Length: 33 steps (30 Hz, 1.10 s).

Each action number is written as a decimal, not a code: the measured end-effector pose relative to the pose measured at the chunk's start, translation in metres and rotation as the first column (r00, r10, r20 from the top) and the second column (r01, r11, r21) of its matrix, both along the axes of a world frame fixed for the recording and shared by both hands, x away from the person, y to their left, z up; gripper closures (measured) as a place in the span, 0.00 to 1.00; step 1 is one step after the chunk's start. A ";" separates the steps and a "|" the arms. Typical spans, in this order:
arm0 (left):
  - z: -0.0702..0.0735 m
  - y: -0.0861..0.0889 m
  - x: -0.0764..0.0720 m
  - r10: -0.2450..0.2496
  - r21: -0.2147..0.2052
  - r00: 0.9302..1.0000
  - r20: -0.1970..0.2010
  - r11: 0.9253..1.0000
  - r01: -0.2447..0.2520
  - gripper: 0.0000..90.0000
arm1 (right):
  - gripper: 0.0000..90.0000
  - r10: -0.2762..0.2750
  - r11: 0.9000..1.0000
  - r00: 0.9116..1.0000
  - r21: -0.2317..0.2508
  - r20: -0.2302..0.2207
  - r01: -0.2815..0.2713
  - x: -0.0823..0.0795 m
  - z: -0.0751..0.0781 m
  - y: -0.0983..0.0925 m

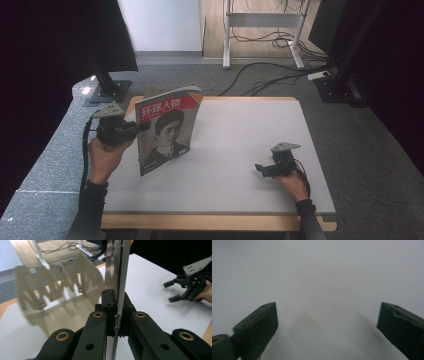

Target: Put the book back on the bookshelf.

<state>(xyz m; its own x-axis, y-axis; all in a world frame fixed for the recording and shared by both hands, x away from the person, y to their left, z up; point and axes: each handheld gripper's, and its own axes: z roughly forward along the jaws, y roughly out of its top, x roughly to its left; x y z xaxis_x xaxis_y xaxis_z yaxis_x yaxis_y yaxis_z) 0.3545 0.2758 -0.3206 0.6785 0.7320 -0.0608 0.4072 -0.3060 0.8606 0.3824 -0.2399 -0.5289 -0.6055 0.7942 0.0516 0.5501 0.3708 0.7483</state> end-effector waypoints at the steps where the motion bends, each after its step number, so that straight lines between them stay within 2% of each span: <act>1: 0.001 0.004 -0.002 0.000 -0.002 1.000 0.004 1.000 0.000 0.97 | 0.00 0.002 1.000 1.000 -0.002 -0.006 -0.002 0.000 -0.002 0.000; 3: 0.003 0.011 -0.005 0.008 -0.009 1.000 0.008 1.000 -0.008 0.97 | 0.00 0.001 1.000 1.000 -0.019 -0.021 -0.002 0.000 -0.006 0.000; 7: 0.008 0.025 -0.010 0.043 -0.011 0.999 0.009 0.999 -0.043 0.97 | 0.00 0.003 0.999 1.000 -0.044 -0.017 -0.003 0.000 -0.006 0.003; 9: 0.012 0.032 -0.011 0.067 -0.009 0.998 0.011 0.998 -0.067 0.97 | 0.00 0.004 0.998 1.000 -0.065 -0.014 -0.005 0.000 -0.007 0.004; 11: 0.015 0.039 -0.012 0.097 -0.004 0.995 0.014 0.995 -0.097 0.97 | 0.00 0.003 0.998 1.000 -0.065 -0.015 -0.004 0.000 -0.007 0.004; 15: 0.019 0.052 -0.009 0.170 0.007 0.985 0.019 0.985 -0.170 0.97 | 0.00 0.001 0.998 1.000 -0.066 -0.012 -0.002 -0.001 -0.007 0.005; 19: 0.019 0.060 -0.003 0.216 -0.004 0.976 0.026 0.976 -0.215 0.97 | 0.00 0.001 0.998 1.000 -0.066 -0.013 -0.001 -0.001 -0.007 0.005; 24: 0.017 0.060 0.010 0.253 -0.021 0.967 0.033 0.967 -0.252 0.97 | 0.00 0.001 0.998 1.000 -0.067 -0.012 -0.002 -0.001 -0.007 0.005; 33: 0.011 0.043 0.043 0.314 0.006 0.948 0.045 0.949 -0.314 0.97 | 0.00 0.002 0.998 1.000 -0.067 -0.012 -0.003 -0.001 -0.007 0.005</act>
